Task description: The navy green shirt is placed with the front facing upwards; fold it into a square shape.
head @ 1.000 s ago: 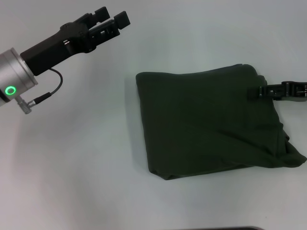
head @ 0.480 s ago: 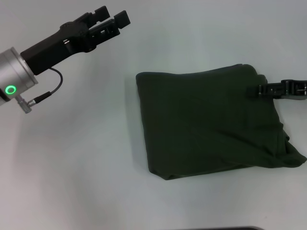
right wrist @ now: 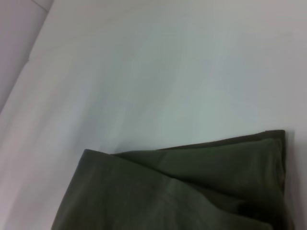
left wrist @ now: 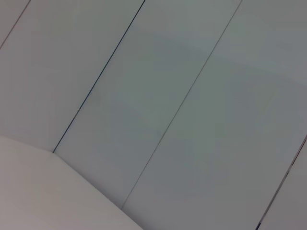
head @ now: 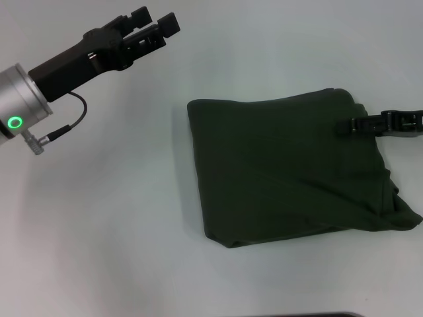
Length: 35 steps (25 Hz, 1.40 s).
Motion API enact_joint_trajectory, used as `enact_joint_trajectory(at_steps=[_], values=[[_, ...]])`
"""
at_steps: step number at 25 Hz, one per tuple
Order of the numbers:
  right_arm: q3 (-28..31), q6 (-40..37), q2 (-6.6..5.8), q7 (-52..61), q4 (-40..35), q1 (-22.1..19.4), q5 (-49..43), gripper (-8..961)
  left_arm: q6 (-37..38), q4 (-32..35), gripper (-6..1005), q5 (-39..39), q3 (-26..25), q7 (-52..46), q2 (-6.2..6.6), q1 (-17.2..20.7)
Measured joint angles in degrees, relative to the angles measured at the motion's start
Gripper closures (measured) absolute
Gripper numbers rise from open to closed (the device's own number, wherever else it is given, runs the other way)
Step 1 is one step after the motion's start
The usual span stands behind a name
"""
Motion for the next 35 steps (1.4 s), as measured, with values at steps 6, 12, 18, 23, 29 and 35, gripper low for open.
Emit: enact_joint_trajectory(at_steps=[6, 12, 18, 23, 29, 35], values=[[-0.25, 0.37, 0.33, 0.00, 0.05, 0.11, 0.10, 223, 0.00, 0.12, 95, -0.04, 0.00, 0.00, 0.00, 0.01], [-0.28, 0.18, 0.33, 0.00, 0.05, 0.30, 0.30, 230, 0.00, 0.21, 95, -0.07, 0.00, 0.00, 0.02, 0.02], [-0.39, 0.51, 0.46, -0.01, 0.69, 0.88, 0.22, 234, 0.00, 0.16, 95, -0.07, 0.00, 0.00, 0.09, 0.10], [-0.93, 0.90, 0.51, 0.00, 1.21, 1.04, 0.07, 235, 0.00, 0.21, 95, -0.07, -0.01, 0.00, 0.09, 0.19], [-0.98, 1.04, 0.51, 0.42, 1.29, 1.07, 0.03, 235, 0.01, 0.32, 95, -0.06, -0.02, -0.01, 0.09, 0.29], [-1.49, 0.87, 0.48, 0.85, 1.46, 1.28, 0.21, 355, 0.09, 0.41, 95, -0.06, -0.16, 0.00, 0.09, 0.41]])
